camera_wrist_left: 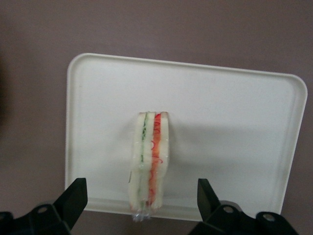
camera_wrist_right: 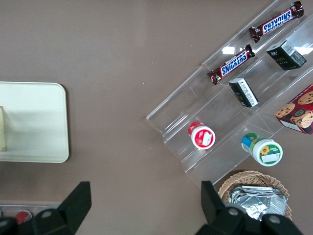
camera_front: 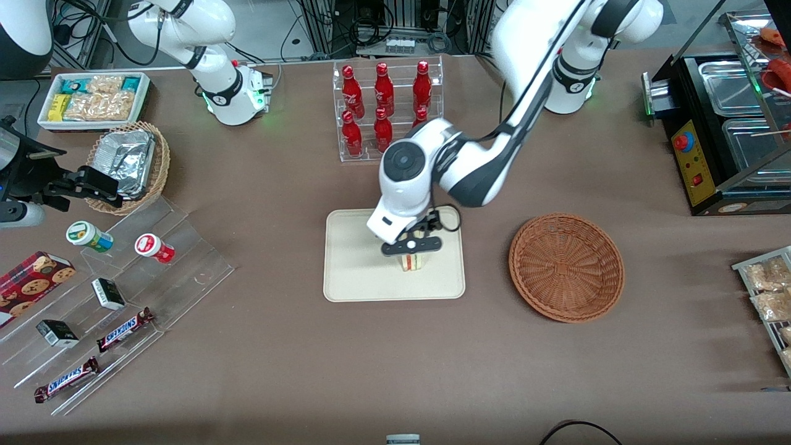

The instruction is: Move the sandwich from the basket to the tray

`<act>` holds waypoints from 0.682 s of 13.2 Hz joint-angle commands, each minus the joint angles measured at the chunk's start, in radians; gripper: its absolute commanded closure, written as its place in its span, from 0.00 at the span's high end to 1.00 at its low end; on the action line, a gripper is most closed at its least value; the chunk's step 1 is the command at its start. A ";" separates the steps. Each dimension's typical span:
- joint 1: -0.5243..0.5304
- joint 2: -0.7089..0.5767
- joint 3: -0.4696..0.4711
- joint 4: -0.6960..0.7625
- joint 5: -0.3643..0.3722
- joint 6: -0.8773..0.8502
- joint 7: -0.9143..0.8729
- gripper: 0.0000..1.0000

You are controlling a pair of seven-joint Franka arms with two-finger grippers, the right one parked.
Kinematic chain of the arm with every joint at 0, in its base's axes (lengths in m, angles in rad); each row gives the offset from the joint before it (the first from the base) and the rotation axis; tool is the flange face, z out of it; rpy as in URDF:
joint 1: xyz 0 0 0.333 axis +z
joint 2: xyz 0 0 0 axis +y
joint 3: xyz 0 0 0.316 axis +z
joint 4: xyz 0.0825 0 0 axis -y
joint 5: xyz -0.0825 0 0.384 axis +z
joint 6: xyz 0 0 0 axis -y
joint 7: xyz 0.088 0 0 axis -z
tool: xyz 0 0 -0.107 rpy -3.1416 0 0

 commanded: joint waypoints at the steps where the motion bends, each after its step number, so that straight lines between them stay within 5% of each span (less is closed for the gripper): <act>1: 0.027 -0.143 0.021 -0.038 -0.013 -0.122 -0.050 0.99; 9: 0.027 -0.312 0.309 -0.060 0.052 -0.401 0.000 0.99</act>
